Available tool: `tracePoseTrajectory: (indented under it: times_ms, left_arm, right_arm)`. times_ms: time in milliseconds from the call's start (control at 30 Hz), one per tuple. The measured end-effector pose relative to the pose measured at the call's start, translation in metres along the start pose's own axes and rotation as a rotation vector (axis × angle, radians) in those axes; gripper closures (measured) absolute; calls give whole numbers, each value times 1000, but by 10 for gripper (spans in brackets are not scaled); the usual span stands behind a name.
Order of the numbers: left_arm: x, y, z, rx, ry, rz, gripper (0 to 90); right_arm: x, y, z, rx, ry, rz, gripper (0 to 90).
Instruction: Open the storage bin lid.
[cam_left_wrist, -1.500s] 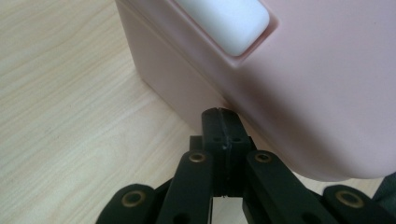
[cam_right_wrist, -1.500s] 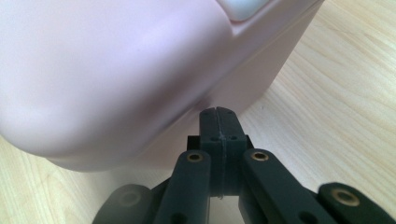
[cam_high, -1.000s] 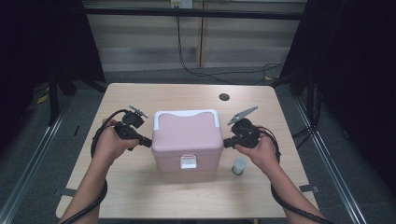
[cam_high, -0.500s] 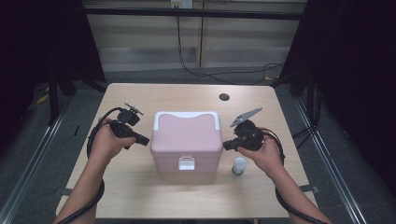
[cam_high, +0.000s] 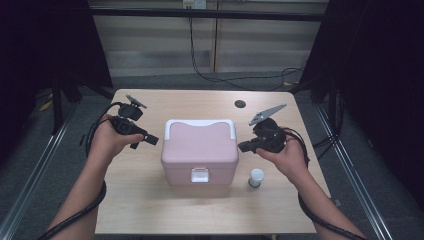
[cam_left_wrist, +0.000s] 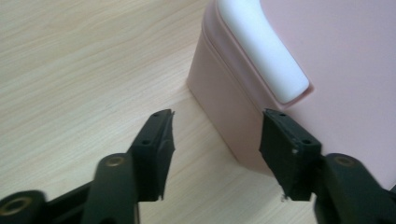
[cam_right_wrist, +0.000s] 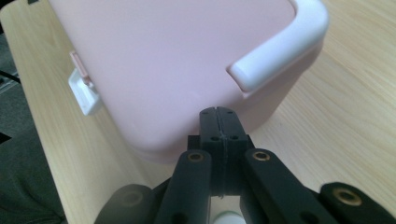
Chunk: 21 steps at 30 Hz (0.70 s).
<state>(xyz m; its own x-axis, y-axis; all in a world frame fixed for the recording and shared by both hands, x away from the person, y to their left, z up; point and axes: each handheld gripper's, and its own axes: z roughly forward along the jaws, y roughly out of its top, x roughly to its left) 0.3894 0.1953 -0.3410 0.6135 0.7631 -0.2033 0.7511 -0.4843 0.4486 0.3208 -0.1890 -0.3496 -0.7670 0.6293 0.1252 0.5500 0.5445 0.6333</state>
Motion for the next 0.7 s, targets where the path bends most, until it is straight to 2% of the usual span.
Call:
tracePoseTrajectory:
  times_ms: [67, 267, 533, 633, 700]
  left_arm:
    - [0, 4, -2, -6, 9, -12, 361]
    - [-3, 16, -4, -17, 4, 3, 324]
    - [-5, 31, 0, -71, -18, -39, 283]
    - [-5, 35, 3, -72, -26, -31, 282]
    - [-6, 37, 4, -92, -22, -43, 280]
  right_arm:
    - [2, 4, 0, -2, 1, -12, 900]
    - [7, 14, 4, -20, 24, -17, 900]
    - [10, 19, 10, -29, 46, -22, 900]
    - [10, 20, 12, -32, 48, -19, 900]
    - [11, 21, 13, -35, 52, -19, 900]
